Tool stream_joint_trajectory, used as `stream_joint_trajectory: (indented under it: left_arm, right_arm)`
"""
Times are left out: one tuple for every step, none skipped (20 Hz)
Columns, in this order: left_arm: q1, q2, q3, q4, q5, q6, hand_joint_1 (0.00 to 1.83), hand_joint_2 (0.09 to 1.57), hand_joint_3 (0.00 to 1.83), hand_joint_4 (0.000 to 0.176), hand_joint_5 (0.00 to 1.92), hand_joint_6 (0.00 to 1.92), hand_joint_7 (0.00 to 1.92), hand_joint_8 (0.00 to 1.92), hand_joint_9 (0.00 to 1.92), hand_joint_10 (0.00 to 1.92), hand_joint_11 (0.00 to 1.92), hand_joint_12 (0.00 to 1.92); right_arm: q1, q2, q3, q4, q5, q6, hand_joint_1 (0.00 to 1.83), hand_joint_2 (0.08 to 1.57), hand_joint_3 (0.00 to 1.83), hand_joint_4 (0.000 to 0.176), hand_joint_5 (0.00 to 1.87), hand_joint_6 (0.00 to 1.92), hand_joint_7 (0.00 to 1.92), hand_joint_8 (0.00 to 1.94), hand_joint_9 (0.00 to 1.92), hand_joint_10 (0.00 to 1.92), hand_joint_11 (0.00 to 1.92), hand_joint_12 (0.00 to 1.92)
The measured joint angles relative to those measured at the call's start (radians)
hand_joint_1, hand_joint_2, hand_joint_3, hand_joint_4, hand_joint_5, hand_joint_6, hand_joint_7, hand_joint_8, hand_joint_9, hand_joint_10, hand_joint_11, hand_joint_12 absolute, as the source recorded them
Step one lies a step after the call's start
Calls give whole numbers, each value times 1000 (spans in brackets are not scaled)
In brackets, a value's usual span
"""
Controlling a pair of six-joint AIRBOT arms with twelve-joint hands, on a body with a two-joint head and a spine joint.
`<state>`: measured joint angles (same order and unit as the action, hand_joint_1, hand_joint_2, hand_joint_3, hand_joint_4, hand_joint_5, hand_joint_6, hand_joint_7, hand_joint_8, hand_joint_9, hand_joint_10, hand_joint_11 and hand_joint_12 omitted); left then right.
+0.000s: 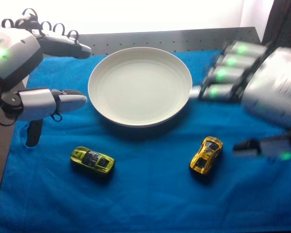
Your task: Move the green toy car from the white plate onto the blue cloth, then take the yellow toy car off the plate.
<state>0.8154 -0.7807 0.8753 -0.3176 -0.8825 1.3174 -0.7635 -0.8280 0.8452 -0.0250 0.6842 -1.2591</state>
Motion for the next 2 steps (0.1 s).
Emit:
stream_joint_trajectory:
  left_arm:
    - [0,2,0,-1,-8,0,708,1094,2,27,654,1,562,5,542,24,0,1378]
    - [6,9,-4,-2,-19,0,708,1094,2,27,654,1,562,5,542,24,0,1378]
  right_arm:
    - [0,18,0,26,42,0,919,895,3,0,631,84,448,754,358,1026,157,1633]
    - [0,33,1,46,83,-1,919,895,3,0,631,84,448,754,358,1026,157,1633]
